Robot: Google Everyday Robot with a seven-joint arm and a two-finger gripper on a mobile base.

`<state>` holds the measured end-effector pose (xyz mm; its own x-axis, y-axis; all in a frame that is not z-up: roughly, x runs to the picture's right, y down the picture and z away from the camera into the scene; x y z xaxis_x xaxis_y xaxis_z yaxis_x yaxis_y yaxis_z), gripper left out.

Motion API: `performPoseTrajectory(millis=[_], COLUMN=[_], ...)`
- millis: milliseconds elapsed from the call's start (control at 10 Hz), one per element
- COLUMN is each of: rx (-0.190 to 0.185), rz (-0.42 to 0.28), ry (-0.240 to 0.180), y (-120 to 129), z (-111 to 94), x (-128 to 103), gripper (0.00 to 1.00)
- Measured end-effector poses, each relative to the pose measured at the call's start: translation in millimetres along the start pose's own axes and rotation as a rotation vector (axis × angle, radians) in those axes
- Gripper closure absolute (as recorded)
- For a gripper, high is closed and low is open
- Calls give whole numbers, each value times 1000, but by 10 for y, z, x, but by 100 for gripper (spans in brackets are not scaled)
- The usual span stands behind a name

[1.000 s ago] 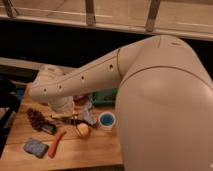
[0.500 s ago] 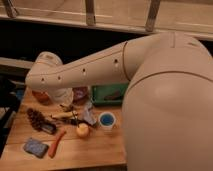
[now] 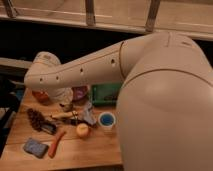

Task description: Place fork in purple bowl

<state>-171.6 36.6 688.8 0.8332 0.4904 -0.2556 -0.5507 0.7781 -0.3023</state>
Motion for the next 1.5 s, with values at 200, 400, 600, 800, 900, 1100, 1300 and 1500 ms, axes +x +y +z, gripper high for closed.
performPoseTrajectory(millis=[200, 400, 600, 800, 900, 1100, 1300, 1500], rx=[26, 69, 89, 95, 92, 74, 59, 39], rz=[-8, -6, 2, 15, 27, 62, 87, 119], ry=[-19, -49, -67, -87, -108, -173, -222, -237], y=[-150, -452, -621, -756, -847, -942, -991, -1026], z=[7, -22, -48, -27, 13, 97, 189, 390], x=[-301, -638, -810, -940, -1033, -1210, -1341, -1315], gripper=[100, 100, 100, 100, 100, 100, 100, 100])
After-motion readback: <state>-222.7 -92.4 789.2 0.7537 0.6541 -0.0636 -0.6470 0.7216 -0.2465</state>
